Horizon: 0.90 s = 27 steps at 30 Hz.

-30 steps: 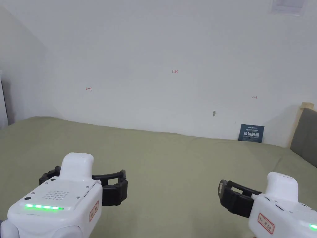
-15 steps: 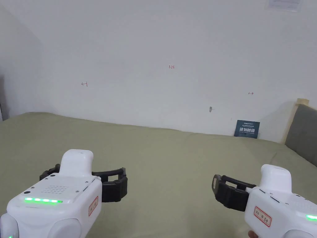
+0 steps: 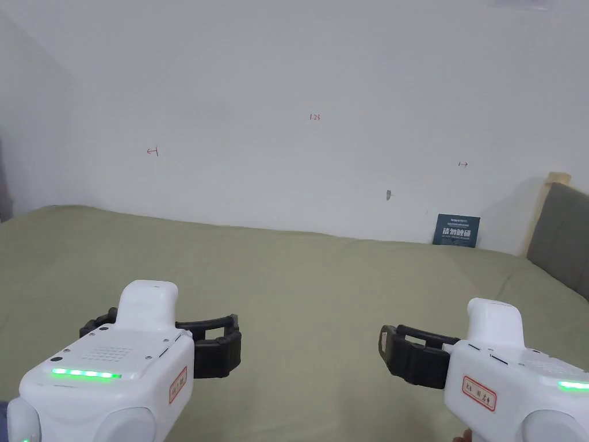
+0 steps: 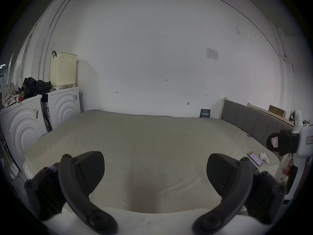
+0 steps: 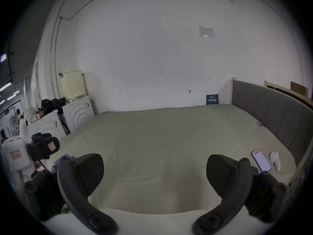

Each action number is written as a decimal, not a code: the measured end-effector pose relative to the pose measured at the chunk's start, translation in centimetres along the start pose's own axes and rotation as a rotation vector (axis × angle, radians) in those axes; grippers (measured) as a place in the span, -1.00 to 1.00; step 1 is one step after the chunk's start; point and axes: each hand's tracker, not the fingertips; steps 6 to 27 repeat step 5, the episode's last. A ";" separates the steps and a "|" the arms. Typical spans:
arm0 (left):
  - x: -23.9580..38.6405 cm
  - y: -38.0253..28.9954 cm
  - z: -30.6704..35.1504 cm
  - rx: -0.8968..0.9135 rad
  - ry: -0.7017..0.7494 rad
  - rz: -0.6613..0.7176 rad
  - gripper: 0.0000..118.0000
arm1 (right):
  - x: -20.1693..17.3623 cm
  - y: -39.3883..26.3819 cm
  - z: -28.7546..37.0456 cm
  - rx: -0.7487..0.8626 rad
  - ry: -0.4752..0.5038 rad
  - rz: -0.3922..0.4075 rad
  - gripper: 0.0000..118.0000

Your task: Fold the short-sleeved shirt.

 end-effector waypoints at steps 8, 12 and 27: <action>0.0 0.1 0.0 -0.004 0.006 -0.005 1.00 | 0.3 0.2 0.3 0.027 0.018 -0.007 0.99; 0.0 0.1 0.0 -0.004 0.006 -0.005 1.00 | 0.3 0.2 0.3 0.027 0.018 -0.007 0.99; 0.0 0.1 0.0 -0.004 0.006 -0.005 1.00 | 0.3 0.2 0.3 0.027 0.018 -0.007 0.99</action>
